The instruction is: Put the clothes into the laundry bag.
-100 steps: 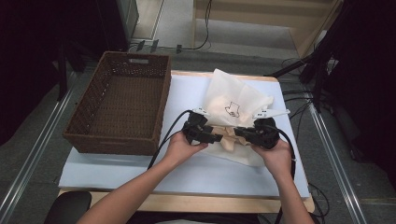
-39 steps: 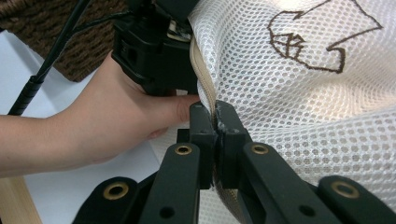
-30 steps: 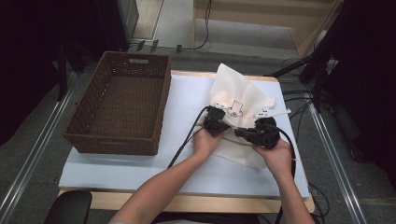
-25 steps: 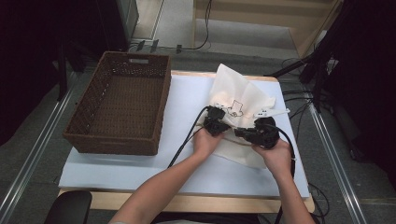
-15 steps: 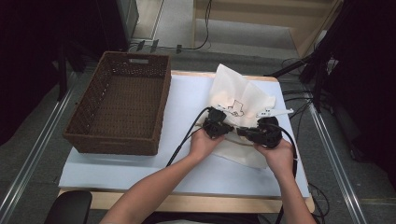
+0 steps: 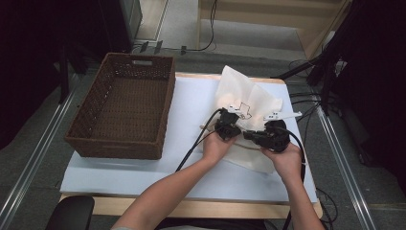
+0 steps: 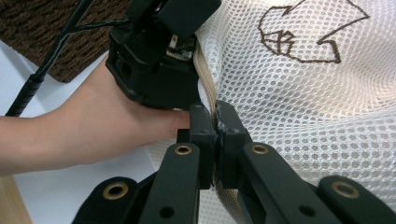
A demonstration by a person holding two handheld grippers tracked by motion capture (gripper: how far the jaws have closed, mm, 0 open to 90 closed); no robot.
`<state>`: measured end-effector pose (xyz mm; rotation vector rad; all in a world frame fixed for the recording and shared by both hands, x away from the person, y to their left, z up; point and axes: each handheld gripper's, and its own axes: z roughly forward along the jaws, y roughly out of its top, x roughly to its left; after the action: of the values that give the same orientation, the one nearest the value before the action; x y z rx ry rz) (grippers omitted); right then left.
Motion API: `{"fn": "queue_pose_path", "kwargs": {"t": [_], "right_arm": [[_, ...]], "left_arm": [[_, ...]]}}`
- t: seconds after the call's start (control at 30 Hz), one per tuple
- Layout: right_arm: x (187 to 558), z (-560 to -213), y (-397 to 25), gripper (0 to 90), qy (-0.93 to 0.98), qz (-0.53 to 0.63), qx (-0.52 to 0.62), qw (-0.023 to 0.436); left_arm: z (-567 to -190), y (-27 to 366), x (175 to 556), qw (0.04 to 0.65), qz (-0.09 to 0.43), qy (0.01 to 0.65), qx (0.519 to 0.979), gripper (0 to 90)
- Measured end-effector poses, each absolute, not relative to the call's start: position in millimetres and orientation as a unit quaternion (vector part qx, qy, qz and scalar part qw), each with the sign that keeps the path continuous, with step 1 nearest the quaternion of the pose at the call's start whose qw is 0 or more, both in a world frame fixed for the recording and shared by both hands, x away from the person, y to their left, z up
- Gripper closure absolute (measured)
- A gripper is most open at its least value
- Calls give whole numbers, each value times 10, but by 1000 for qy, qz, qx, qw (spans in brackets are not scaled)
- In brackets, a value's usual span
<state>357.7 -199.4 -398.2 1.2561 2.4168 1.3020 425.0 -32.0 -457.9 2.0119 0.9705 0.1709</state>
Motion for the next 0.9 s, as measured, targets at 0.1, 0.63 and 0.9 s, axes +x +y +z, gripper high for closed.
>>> {"fn": "queue_pose_path", "kwargs": {"t": [0.1,0.63,0.9], "right_arm": [[3565,-3971,-2003,890,799,433,413,62],[3624,-4042,-2001,891,797,425,425,56],[3626,-4044,-2028,889,795,430,424,56]], "left_arm": [[-4555,-340,4267,433,86,393,807,900],[-4629,-251,4451,406,54,451,793,900],[-4508,-111,4361,381,15,427,820,860]]}}
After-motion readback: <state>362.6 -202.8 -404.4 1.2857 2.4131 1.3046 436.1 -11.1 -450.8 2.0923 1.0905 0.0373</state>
